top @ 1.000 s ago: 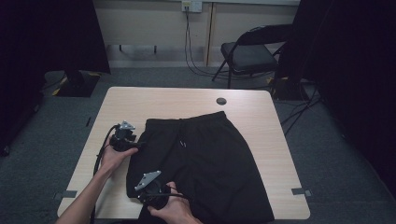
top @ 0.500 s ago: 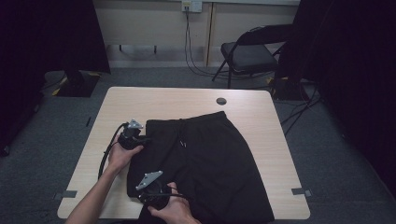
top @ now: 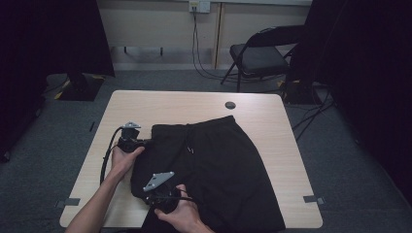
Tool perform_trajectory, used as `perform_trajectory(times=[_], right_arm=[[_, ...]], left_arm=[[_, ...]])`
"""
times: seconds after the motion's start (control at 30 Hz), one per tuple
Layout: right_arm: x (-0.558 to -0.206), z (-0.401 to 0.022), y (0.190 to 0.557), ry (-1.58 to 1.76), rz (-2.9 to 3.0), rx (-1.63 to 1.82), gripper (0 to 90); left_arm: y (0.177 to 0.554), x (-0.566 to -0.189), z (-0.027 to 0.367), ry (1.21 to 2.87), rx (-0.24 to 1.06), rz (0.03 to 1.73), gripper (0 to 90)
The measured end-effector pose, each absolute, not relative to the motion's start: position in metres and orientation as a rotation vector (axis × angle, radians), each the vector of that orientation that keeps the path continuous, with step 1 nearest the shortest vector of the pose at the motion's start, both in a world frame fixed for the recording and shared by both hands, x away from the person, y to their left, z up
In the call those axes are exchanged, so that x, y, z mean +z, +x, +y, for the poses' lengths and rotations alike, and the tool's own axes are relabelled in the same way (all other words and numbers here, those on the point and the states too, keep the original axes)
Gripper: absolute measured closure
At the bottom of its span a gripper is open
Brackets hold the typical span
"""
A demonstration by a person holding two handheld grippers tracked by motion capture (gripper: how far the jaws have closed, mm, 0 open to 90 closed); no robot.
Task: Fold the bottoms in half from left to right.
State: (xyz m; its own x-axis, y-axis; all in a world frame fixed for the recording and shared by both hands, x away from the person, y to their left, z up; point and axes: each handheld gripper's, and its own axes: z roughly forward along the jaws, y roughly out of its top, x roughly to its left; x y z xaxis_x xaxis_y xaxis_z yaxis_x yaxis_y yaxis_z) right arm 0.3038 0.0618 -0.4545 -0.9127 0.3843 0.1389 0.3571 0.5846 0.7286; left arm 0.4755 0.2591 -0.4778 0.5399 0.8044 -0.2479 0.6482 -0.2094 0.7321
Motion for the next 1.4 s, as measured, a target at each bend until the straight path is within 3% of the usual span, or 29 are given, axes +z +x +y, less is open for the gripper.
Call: perform_trajectory(times=[0.93,1.27,1.4], right_arm=[[-0.349,0.058,0.307,0.618,2.528,1.635,87.0],[-0.305,0.059,0.305,0.547,2.425,1.757,87.0],[-0.309,0.046,0.304,0.560,2.410,1.733,86.8]], left_arm=[[0.474,-0.392,0.289,1.698,0.270,1.153,87.7],[0.469,-0.337,0.290,1.726,0.364,1.145,87.8],[0.474,-0.344,0.275,1.755,0.357,1.139,87.7]])
